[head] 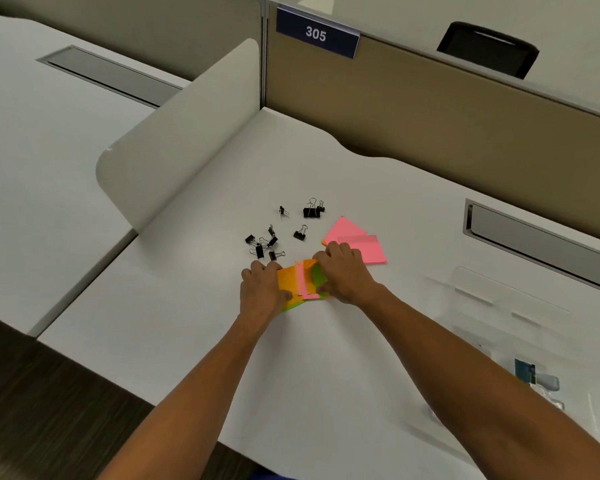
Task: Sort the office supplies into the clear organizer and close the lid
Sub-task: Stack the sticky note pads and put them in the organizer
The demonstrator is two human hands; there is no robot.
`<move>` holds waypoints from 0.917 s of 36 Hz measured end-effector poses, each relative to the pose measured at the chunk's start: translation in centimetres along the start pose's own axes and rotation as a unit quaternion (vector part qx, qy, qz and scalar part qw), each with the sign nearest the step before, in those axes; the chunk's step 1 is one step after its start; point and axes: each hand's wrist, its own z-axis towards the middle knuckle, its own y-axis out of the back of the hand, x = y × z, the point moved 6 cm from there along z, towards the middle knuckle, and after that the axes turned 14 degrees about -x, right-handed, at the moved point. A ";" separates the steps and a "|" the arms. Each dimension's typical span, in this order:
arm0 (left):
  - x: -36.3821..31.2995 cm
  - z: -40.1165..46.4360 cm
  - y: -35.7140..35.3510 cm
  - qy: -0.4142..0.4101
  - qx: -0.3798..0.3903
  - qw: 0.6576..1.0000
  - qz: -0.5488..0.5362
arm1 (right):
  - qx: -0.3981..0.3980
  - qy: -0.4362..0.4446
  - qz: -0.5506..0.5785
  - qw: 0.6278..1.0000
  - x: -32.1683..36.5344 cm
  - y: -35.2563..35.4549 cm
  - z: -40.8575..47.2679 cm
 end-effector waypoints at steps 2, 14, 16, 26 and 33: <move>0.1 -0.2 0.2 0.010 -0.008 1.000 -0.016 | -0.006 -0.012 -0.002 1.000 0.0 0.0 -0.4; 0.4 -1.9 3.4 0.036 -0.090 0.989 -0.109 | -0.076 -0.087 0.113 0.987 -0.5 1.1 -2.9; 0.2 -2.3 4.4 0.011 -0.138 0.985 -0.098 | -0.090 -0.105 0.145 0.980 -0.5 1.5 -3.4; -1.0 -4.6 7.1 0.034 -0.228 0.955 -0.188 | -0.133 -0.190 0.272 0.934 -1.7 3.3 -6.9; -2.4 -6.2 6.1 0.111 -0.191 0.932 -0.288 | -0.161 -0.243 0.328 0.899 -4.0 4.1 -9.8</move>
